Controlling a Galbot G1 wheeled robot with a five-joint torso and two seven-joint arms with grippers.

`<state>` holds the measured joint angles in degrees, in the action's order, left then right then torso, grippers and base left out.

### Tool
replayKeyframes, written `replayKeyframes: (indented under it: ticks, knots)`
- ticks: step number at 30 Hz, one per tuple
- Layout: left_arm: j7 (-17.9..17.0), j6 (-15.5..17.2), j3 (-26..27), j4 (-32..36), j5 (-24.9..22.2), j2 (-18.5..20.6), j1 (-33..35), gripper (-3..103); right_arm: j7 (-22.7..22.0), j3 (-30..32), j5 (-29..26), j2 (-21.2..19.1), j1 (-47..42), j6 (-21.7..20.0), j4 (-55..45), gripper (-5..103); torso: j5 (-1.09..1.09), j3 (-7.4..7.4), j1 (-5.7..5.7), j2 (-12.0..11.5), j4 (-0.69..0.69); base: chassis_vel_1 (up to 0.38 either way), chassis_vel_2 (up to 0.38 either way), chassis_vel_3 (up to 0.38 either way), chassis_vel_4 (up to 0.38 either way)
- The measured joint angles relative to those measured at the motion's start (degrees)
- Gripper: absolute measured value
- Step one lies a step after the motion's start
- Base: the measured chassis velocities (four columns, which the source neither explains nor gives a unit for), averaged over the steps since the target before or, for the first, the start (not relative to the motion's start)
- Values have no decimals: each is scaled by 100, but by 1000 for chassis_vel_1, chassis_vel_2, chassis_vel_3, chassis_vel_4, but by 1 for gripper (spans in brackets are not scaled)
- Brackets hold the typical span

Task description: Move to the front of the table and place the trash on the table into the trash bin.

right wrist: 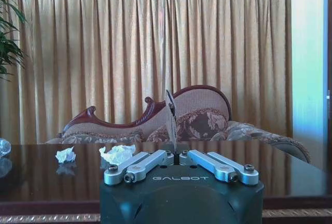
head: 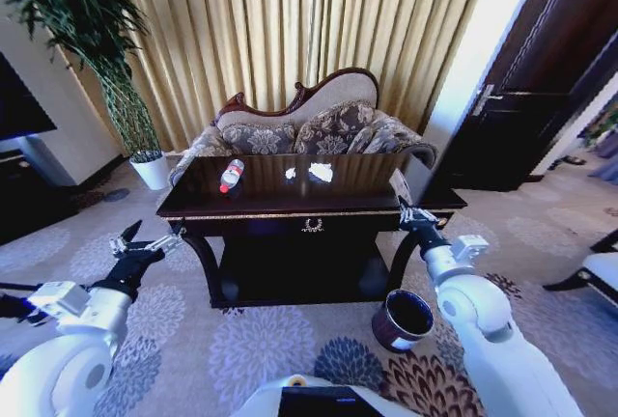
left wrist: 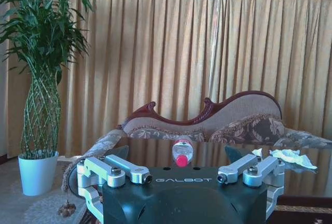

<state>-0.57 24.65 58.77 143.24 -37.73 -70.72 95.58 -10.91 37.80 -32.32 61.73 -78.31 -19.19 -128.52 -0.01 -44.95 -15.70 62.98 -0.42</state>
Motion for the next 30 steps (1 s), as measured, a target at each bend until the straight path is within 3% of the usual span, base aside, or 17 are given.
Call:
replayKeyframes:
  ticks: [10, 14, 20, 30]
  knots:
    - [7, -3, 21, 0, 7, -27, 5, 100, 104, -25, 239, 186, -403, -80, 423, 0, -1, 1, 1, 1, 0, 34, -41, -39, 34]
    - [10, -5, 44, 0, 4, -50, 4, 100, -87, -79, -221, 329, -532, -399, 1001, 0, 1, -1, -2, -1, -1, 0, 0, 0, 0]
    - [12, -5, 111, 0, -17, -104, 34, 100, -137, -112, -238, 390, -348, -442, 2282, 0, 1, 0, -1, 0, 0, 0, 0, 0, 0]
    - [19, -5, 95, 0, -27, -156, 67, 100, -207, -252, 87, 395, 358, 58, 4785, 0, 0, 0, -1, 0, 0, 0, 0, 0, 0]
